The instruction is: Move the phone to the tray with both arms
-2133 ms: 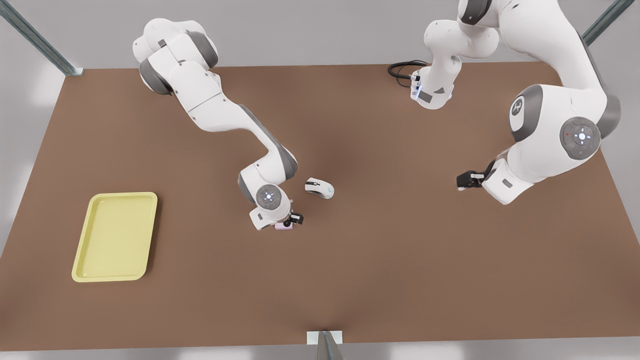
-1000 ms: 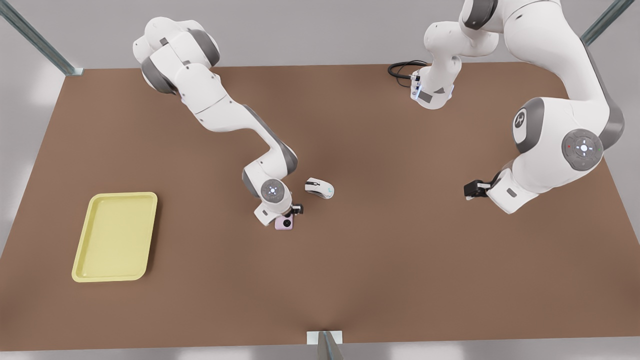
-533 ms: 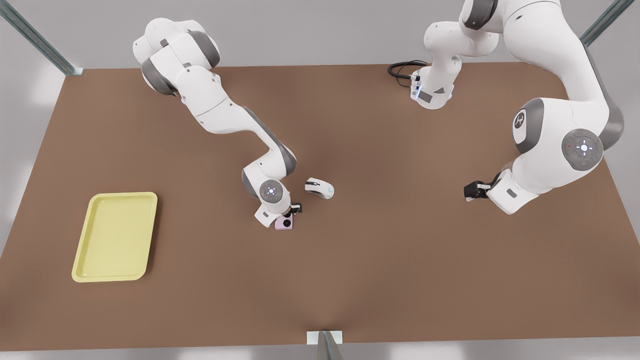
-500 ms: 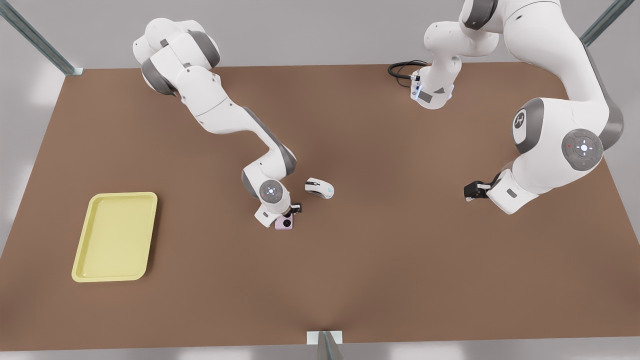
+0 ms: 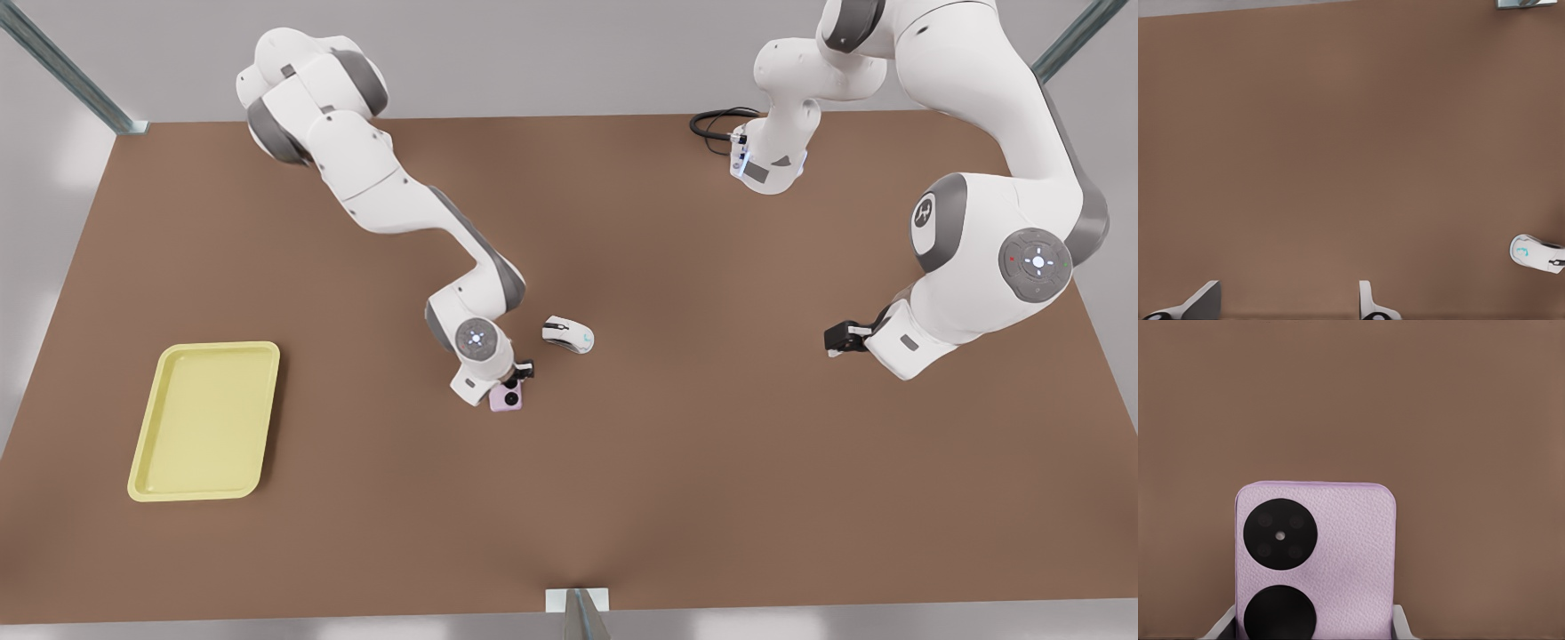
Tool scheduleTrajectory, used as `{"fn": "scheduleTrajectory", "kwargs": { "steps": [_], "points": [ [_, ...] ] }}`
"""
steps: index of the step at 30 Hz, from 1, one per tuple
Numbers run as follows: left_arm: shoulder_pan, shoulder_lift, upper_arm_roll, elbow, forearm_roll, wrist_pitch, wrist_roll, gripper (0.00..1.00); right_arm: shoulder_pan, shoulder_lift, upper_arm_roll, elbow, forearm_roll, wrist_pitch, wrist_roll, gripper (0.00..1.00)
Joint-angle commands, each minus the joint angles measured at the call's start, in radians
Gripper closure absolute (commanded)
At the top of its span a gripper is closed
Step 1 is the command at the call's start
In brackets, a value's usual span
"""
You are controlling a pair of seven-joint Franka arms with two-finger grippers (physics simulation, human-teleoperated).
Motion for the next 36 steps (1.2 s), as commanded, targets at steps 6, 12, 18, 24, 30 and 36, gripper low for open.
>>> {"fn": "scheduleTrajectory", "kwargs": {
  "steps": [6, 12, 18, 24, 30, 36],
  "points": [
    [-0.006, -0.002, -0.002, 0.002, -0.001, -0.001, -0.006, 0.00, -0.143, -0.176, 0.000, -0.166, -0.011, 0.001, -0.137, 0.31],
    [-0.008, 0.001, -0.005, 0.002, -0.001, 0.002, -0.006, 0.00, -0.458, -0.345, -0.006, -0.455, -0.016, 0.056, -0.556, 0.31],
    [-0.008, 0.002, -0.008, 0.002, -0.001, 0.003, -0.015, 0.00, -0.616, -0.374, -0.224, -0.463, -0.022, 0.054, -1.097, 0.31],
    [-0.008, 0.006, -0.008, 0.004, -0.004, 0.016, -0.015, 0.00, -0.680, -0.325, -0.275, -0.429, -0.026, 0.077, -1.257, 0.00],
    [-0.009, -0.011, -0.012, 0.008, 0.062, 0.057, 0.005, 0.00, -0.665, -0.397, -0.267, -0.361, -0.010, -0.030, -1.213, 0.00],
    [-0.011, -0.002, -0.014, 0.008, 0.085, 0.066, 0.015, 0.00, -0.406, -0.518, -0.264, 0.226, -0.003, -0.860, -0.673, 0.00]
  ]
}}
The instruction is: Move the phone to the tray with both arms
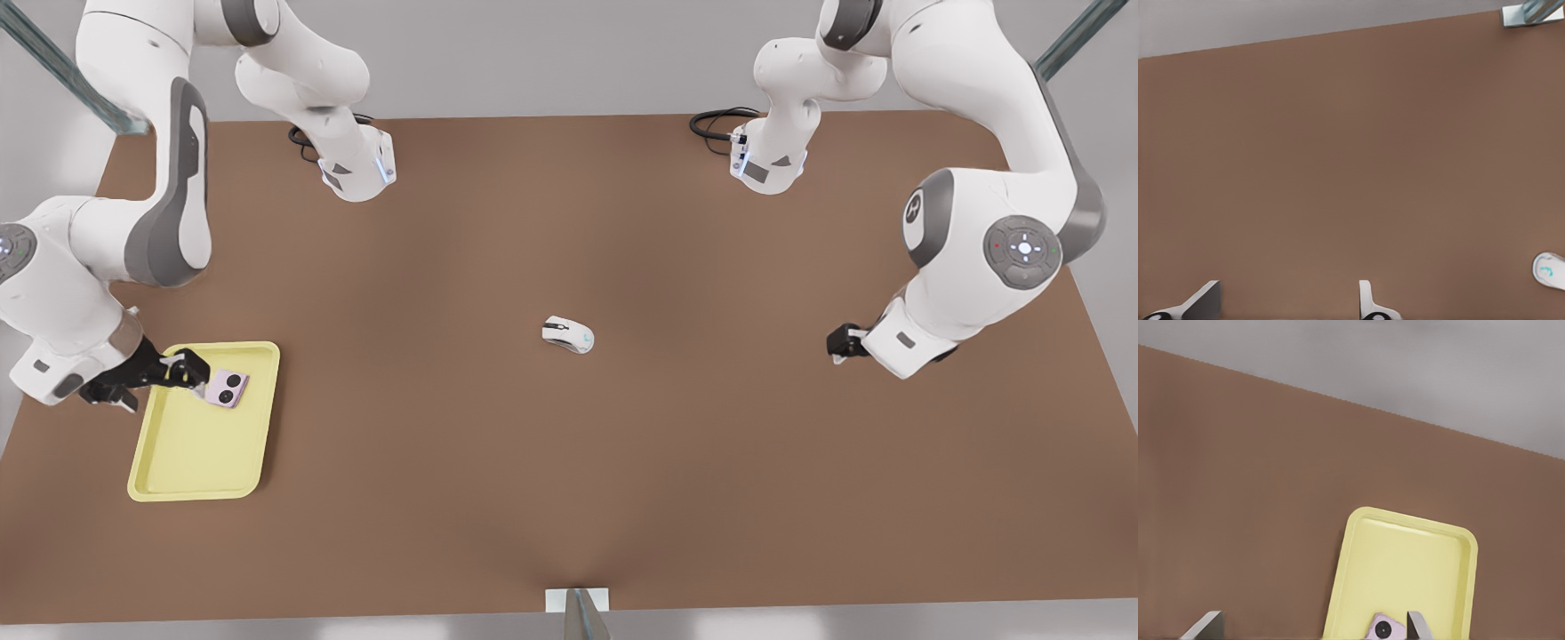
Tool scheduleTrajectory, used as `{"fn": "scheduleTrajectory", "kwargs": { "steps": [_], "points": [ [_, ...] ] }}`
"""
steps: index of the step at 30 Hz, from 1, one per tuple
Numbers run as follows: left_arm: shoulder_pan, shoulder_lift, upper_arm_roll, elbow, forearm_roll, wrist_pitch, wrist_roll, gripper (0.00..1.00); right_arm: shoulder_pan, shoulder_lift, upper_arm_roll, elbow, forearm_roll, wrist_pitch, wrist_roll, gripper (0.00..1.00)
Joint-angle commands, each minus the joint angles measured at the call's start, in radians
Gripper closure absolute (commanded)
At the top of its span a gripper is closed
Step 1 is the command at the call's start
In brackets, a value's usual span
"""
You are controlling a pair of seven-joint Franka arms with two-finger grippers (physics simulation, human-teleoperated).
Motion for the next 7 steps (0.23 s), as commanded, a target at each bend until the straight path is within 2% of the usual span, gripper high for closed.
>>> {"fn": "scheduleTrajectory", "kwargs": {
  "steps": [1, 7],
  "points": [
    [0.000, 0.003, -0.001, 0.001, 0.010, 0.011, 0.016, 0.00, 0.001, -0.014, 0.001, 0.079, 0.012, -0.481, 0.149, 0.00],
    [0.000, 0.009, 0.001, 0.001, 0.010, 0.013, 0.014, 0.00, -0.016, -0.025, 0.001, 0.079, 0.011, -0.489, 0.203, 0.00]
  ]
}}
